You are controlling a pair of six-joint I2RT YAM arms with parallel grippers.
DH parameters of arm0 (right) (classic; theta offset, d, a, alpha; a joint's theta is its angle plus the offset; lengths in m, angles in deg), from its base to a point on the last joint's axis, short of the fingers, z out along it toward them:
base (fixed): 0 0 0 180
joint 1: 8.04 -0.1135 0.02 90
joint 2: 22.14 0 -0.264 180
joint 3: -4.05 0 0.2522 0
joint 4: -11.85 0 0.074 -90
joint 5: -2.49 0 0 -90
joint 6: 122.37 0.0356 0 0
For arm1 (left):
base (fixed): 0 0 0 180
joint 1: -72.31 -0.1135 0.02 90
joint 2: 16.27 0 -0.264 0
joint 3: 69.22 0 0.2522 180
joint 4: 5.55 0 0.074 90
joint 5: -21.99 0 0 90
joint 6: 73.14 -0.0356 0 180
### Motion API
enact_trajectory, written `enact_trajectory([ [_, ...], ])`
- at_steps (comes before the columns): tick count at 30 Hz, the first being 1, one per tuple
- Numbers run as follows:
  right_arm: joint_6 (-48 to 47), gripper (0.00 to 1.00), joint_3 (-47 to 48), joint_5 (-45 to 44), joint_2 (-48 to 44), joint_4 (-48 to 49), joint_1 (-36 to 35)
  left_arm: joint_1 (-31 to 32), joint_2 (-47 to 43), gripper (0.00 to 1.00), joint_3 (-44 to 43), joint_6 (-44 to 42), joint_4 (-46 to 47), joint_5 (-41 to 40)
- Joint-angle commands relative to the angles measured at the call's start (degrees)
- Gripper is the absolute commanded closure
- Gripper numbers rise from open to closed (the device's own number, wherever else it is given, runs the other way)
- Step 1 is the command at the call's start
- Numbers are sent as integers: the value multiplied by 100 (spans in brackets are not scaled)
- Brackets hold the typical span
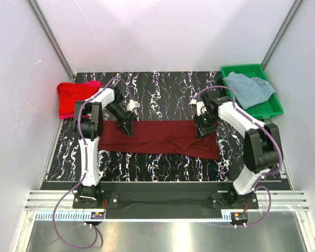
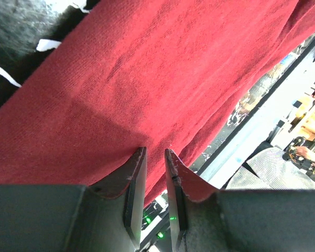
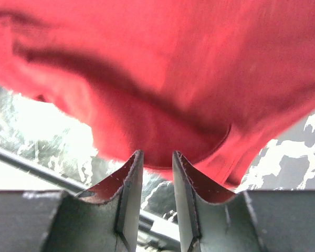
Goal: Fold and stack the t-shirts
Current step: Fold the tshirt
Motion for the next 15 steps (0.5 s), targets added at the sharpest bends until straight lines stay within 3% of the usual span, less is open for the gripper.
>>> enact_trajectory([
  [1,248,64,-275,182,-624,-329,-35,20,-29,75,-132,-197,-1167,257],
  [11,205,61,-655,-152,-1153,49,70,20,50,75,-317,-110,-1167,292],
  [15,143,47,-260,-249,-671,198,220,29,50,75,-369,-22,-1167,319],
])
